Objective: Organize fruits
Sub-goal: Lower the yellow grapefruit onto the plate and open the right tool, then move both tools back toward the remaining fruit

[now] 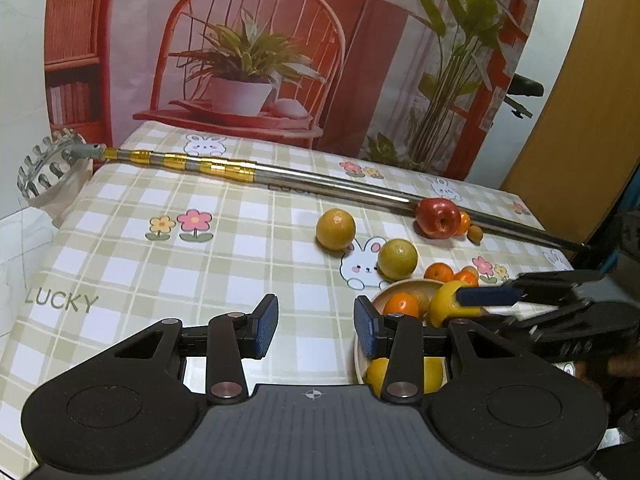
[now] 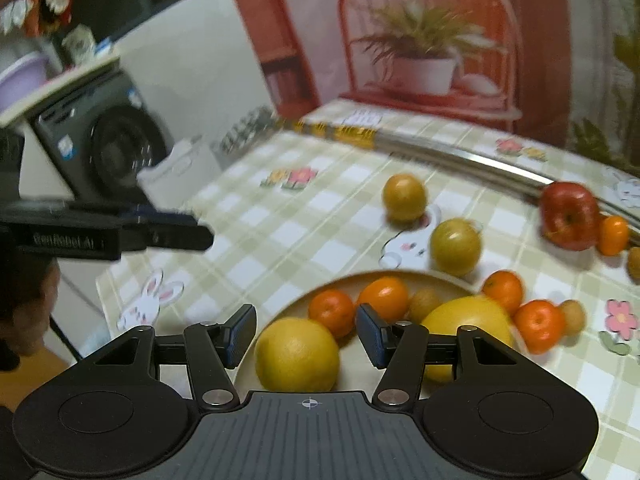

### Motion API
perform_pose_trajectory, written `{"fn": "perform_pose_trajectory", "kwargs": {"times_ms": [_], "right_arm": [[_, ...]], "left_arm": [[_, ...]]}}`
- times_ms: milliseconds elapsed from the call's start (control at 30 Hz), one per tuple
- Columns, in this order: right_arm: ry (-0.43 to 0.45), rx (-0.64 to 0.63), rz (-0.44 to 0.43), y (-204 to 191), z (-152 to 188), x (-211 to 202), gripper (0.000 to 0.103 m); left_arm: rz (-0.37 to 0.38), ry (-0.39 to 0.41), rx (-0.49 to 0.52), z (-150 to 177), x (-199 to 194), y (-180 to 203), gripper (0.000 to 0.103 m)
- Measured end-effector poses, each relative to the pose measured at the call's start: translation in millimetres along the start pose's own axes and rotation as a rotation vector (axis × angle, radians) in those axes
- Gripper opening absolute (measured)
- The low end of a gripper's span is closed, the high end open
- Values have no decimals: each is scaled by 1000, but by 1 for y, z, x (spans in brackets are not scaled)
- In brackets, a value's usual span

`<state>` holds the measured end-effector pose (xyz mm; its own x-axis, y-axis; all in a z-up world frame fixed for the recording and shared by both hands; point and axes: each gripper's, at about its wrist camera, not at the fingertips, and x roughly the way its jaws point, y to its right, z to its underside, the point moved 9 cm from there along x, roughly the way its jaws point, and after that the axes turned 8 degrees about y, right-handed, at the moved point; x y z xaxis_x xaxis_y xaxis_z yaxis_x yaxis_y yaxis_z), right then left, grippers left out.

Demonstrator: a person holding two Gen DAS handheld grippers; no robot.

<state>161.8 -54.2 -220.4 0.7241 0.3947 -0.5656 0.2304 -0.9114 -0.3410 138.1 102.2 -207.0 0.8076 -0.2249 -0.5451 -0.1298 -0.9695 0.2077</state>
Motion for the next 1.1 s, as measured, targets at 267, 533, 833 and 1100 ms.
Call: {"fn": "perform_pose_trajectory", "kwargs": {"times_ms": [267,533,833,1100], "right_arm": [[154,77,117,51,-34,-46,52],[259,120,318,114,-47,-91,52],[253,149,441,158,-32,-105,51],[269,183,480,183,-19,-115,51]], "left_arm": [[-18,39,16,-28,-3,-1,44],[36,23,43,-48,8,26,44],[167,-139,144,-33,72,90,44],[203,-309,125,-15,137,126,44]]}}
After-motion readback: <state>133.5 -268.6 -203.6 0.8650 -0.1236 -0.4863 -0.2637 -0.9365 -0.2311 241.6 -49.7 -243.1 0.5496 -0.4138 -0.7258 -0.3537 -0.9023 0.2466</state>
